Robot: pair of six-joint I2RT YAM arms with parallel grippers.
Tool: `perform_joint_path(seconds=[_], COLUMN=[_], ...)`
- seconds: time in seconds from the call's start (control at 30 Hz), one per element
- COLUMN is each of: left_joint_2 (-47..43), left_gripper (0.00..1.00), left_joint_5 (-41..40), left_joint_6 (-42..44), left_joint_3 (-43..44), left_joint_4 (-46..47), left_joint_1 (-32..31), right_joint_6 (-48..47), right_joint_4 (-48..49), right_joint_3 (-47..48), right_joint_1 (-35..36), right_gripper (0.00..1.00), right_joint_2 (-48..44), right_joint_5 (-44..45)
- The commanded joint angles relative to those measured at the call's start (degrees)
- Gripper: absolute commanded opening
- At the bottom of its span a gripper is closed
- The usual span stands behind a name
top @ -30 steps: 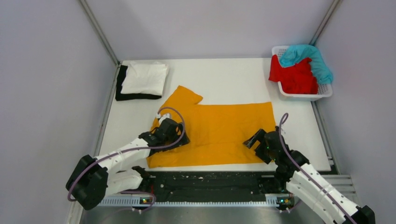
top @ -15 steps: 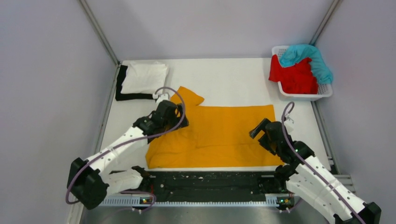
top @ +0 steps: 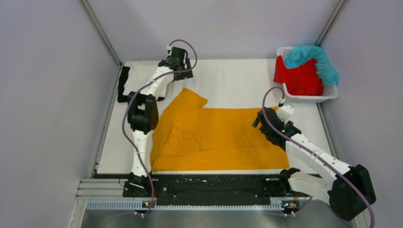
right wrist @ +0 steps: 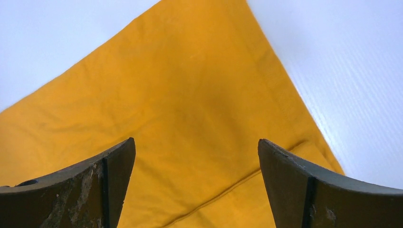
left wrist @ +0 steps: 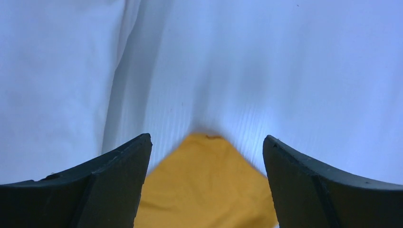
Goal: Fold and stack the t-shirts
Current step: Grab the side of the flattened tshirt furthest away from the robot with both arms
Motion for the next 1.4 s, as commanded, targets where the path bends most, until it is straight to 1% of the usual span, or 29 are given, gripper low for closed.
perform_joint_path(seconds=[0.0, 0.07, 0.17, 0.23, 0.33, 0.47, 0.53, 0.6, 0.63, 0.67, 0.77, 0.87, 0.97, 1.0, 1.1, 1.2, 1.27, 1.37], left_joint_2=[12.3, 16.2, 17.3, 17.7, 18.2, 18.9, 18.7, 18.7, 18.4, 18.2, 16.1, 12.0, 7.8, 6.3, 1.4, -3.1, -5.7, -9.3], left_gripper=[0.88, 0.84, 0.79, 0.73, 0.6, 0.4, 0.36, 0.21, 0.03, 0.0, 0.0, 0.0, 0.0, 0.0, 0.0, 0.0, 0.0, 0.0], left_joint_5=[-2.8, -2.1, -0.5, 0.3, 0.9, 3.3, 4.3, 4.2, 4.1, 4.1, 4.1, 5.2, 6.1, 6.1, 6.4, 7.0, 6.6, 6.6], left_joint_6=[7.2, 7.8, 7.7, 7.2, 6.7, 7.2, 7.4, 7.4, 7.5, 7.6, 8.0, 8.3, 8.2, 8.1, 7.6, 7.2, 6.8, 6.6], left_joint_3=[18.2, 22.9, 21.4, 19.9, 17.9, 16.7, 15.7, 15.3, 15.0, 14.6, 12.1, 9.1, 6.2, 5.1, 0.0, -5.2, -8.0, -12.5], left_joint_4=[-10.7, -13.1, -11.1, -10.6, -10.3, -10.2, -9.9, -10.0, -10.0, -10.0, -8.8, -7.0, -6.2, -5.9, -3.3, -0.5, -0.1, 1.2], left_joint_1=[-0.1, -0.1, -0.1, -0.1, -0.1, -0.2, -0.3, -0.3, -0.3, -0.3, -0.3, -0.2, -0.5, -0.6, -1.0, -1.7, -2.0, -2.6], right_joint_6=[-2.1, -2.5, -3.3, -3.5, -3.8, -4.3, -4.7, -5.0, -5.1, -5.4, -7.3, -9.4, -11.6, -11.9, -11.4, -11.0, -10.4, -9.9], right_joint_4=[2.9, 3.3, 4.2, 4.2, 4.5, 4.8, 4.8, 4.8, 4.9, 5.1, 6.3, 6.5, 5.8, 5.3, 4.3, 2.8, 0.2, -1.9], right_joint_3=[2.1, 1.3, 0.0, -0.3, -0.9, -1.3, -1.2, -1.1, -1.0, -0.9, 0.1, 4.1, 11.2, 13.8, 20.7, 27.8, 32.7, 37.6], right_joint_1=[-2.7, -3.6, -4.6, -5.1, -5.8, -6.4, -6.8, -7.2, -7.5, -7.8, -9.4, -11.7, -13.1, -13.5, -15.7, -18.1, -18.9, -18.9], right_gripper=[0.99, 0.99, 0.99, 0.99, 0.99, 0.99, 0.99, 0.99, 0.99, 0.99, 0.99, 0.99, 0.97, 0.96, 0.92, 0.87, 0.84, 0.83], right_joint_2=[0.5, -0.4, -2.1, -3.2, -4.4, -4.8, -4.6, -4.5, -4.2, -4.0, -1.3, 5.0, 13.8, 18.0, 28.1, 37.8, 43.4, 49.3], right_joint_5=[2.7, 2.4, 2.2, 2.0, 1.8, 1.2, 0.9, 0.6, 0.8, 0.8, -0.5, -2.4, -1.5, -0.7, 2.0, 1.6, 1.8, 4.1])
